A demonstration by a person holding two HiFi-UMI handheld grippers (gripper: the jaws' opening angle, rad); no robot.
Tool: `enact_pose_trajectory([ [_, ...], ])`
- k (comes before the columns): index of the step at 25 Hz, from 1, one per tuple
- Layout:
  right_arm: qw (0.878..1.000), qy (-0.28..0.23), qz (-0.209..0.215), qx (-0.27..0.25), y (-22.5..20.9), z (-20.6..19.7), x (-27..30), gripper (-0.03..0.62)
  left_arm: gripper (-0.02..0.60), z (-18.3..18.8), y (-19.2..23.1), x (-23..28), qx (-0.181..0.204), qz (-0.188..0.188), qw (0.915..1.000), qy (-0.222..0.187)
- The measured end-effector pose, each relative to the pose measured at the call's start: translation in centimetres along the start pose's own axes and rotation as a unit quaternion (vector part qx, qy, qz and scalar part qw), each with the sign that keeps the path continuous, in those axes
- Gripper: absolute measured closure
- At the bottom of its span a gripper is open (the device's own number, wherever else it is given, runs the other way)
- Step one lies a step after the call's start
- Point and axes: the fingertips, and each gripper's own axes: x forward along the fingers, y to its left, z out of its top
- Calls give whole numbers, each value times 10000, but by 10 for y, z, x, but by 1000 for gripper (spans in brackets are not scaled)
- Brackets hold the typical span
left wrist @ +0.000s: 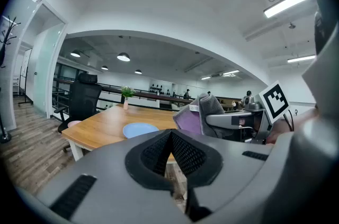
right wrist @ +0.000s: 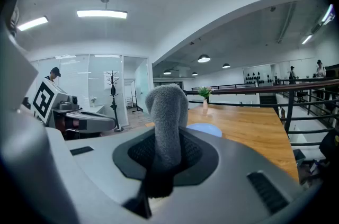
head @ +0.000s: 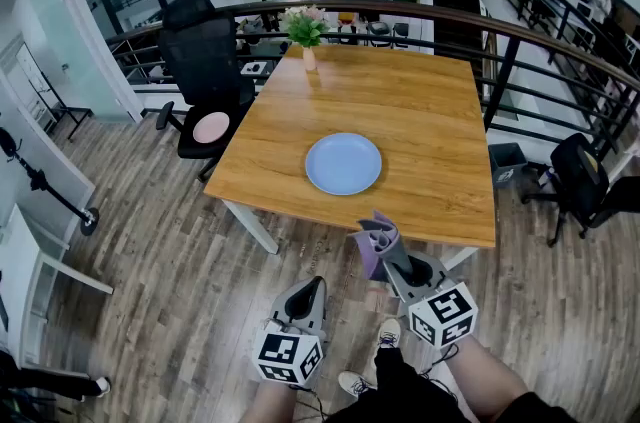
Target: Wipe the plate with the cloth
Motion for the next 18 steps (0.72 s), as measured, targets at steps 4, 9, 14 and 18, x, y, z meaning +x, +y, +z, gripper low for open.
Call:
enact_pose_trajectory([
  [4,10000,-13,-20,12,-4,-3,-1,522,563,-1,-1,2,12,-9,10000,1],
  [9,9998,-128,-58,166,-3,1,-4,522,563,-1,-1,-4,1,-28,10000,-34],
  [14,9998,-162,-96,57,2,12,-16,522,563,3,-6,-16,-15,-33,9999,-97],
  [18,9996,-260,-62,-76,3,21,-16,522,563,6,-3,-19,-23,37,9999,-162],
])
